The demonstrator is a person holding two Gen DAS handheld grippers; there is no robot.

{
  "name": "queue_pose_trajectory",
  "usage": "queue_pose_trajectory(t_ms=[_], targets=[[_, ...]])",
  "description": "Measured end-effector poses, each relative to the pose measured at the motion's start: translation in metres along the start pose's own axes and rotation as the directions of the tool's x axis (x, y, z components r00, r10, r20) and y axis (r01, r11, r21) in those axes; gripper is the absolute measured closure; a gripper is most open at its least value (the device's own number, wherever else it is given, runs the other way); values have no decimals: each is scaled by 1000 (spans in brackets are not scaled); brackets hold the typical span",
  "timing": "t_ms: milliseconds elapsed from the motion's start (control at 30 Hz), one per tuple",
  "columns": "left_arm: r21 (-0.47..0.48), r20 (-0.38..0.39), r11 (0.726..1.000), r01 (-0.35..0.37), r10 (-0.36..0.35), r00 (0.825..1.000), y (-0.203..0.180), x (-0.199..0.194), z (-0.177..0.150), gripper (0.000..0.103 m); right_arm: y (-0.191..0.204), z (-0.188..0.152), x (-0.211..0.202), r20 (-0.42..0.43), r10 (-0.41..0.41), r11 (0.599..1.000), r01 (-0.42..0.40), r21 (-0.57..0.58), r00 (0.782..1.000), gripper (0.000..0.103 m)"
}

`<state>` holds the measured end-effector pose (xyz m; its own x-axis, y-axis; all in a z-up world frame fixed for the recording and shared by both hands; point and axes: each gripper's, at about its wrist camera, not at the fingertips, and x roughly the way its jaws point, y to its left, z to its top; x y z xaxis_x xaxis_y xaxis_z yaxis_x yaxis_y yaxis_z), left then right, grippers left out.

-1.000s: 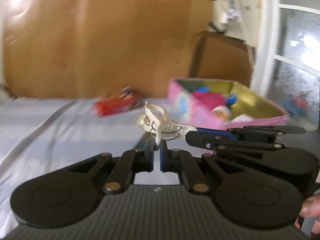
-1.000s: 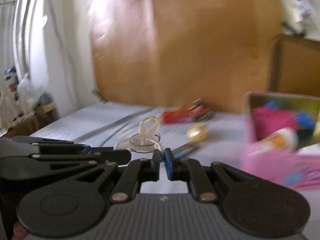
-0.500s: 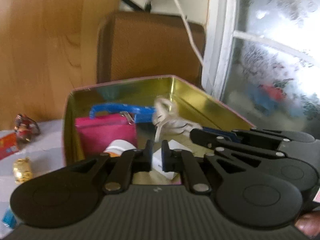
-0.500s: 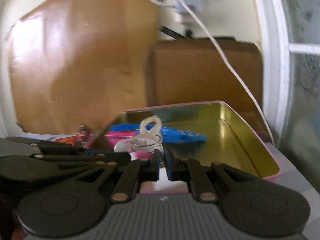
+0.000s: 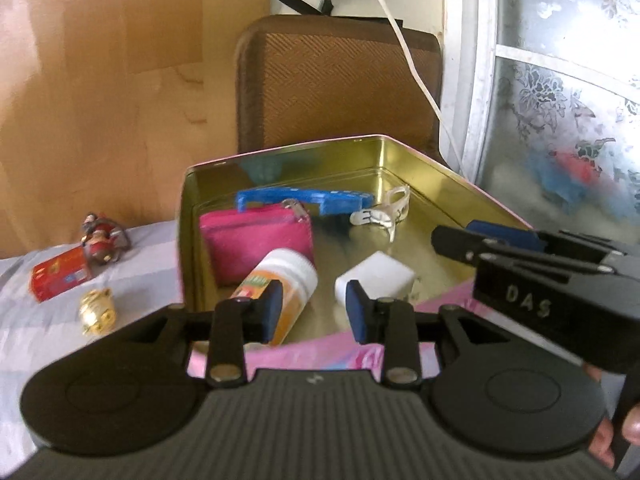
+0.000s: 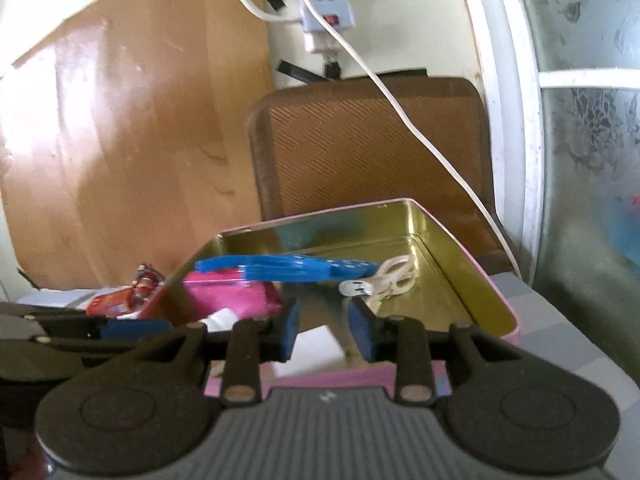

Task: Organize rigid objects
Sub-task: 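Carry the hair clip into the pink tin and open both grippers, then move both grippers to the blue lighter and close on it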

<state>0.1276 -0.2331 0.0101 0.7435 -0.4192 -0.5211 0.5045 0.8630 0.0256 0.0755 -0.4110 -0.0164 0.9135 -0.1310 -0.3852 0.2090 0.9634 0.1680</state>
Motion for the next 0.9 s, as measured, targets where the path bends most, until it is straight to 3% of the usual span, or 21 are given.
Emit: queue_pose_trajectory(t_ms=[267, 367, 567, 900], targets=[[-33, 16, 997, -74, 75, 997, 33, -50, -32, 66, 51, -7, -51, 48, 82, 996, -80, -40, 995, 73], [-73, 13, 990, -118, 119, 993, 55, -69, -46, 61, 75, -9, -61, 47, 125, 991, -122, -54, 991, 72], [-131, 4, 967, -220, 223, 975, 96, -98, -73, 56, 128, -20, -70, 20, 215, 973, -213, -84, 976, 68], [-241, -18, 908, -342, 348, 937, 160, -125, -106, 41, 196, -45, -57, -74, 281, 945, -289, -152, 957, 63]])
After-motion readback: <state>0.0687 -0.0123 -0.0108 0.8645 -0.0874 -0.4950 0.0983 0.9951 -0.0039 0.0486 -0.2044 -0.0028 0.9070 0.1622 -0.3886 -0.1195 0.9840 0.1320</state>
